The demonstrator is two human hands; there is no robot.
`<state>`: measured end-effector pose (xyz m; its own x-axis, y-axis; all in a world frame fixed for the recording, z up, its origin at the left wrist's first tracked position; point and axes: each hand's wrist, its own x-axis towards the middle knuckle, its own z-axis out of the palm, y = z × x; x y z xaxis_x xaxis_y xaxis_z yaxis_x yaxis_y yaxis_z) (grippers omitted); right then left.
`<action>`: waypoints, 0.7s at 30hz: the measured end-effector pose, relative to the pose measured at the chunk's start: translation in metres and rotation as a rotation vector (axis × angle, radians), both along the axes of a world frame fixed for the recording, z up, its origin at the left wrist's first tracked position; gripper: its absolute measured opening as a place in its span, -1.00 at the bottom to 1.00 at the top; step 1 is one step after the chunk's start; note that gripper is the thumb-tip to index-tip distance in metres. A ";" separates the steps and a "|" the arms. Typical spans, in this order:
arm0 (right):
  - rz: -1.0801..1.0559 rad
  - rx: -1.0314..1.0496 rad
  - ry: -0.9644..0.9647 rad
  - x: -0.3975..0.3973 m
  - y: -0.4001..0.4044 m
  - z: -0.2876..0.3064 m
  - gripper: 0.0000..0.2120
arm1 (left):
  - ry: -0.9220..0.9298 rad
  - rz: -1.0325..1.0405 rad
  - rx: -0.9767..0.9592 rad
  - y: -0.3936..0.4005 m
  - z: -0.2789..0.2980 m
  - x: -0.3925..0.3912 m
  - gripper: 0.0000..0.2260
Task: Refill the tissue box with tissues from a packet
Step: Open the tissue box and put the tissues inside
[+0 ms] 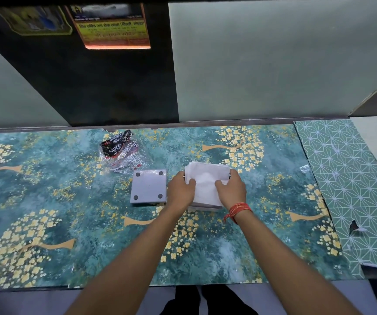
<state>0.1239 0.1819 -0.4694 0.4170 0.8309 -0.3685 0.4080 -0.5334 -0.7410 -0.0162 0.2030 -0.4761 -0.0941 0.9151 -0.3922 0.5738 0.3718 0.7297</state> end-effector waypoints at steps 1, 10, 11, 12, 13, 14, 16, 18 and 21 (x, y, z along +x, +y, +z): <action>0.009 -0.003 -0.031 0.000 0.001 -0.001 -0.69 | 0.041 -0.017 0.016 0.000 0.000 0.001 -0.81; 0.086 -0.055 -0.193 -0.001 0.011 -0.006 -0.71 | 0.233 -0.119 0.033 0.005 0.011 -0.003 -0.71; 0.088 -0.062 -0.195 -0.001 0.012 -0.007 -0.70 | 0.239 -0.134 0.019 0.007 0.009 -0.006 -0.68; 0.089 -0.071 -0.194 -0.001 0.012 -0.007 -0.70 | 0.235 -0.145 0.012 0.008 0.008 -0.007 -0.67; 0.089 -0.083 -0.191 0.000 0.013 -0.007 -0.69 | 0.222 -0.140 0.005 0.009 0.007 -0.008 -0.66; 0.086 -0.102 -0.182 0.000 0.014 -0.007 -0.67 | 0.209 -0.125 0.000 0.010 0.005 -0.009 -0.67; 0.059 -0.157 -0.133 0.003 0.017 -0.008 -0.56 | 0.207 -0.098 -0.030 0.012 0.001 -0.011 -0.69; 0.026 -0.209 -0.072 0.005 0.019 -0.009 -0.44 | 0.222 -0.078 -0.091 0.014 -0.003 -0.015 -0.71; -0.001 -0.299 -0.016 0.007 0.020 -0.016 -0.33 | 0.214 -0.057 -0.223 0.020 -0.005 -0.017 -0.73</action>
<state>0.1309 0.2023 -0.4853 0.4254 0.6865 -0.5897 0.4184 -0.7270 -0.5445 -0.0336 0.2229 -0.4815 -0.1469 0.8149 -0.5607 0.7302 0.4717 0.4943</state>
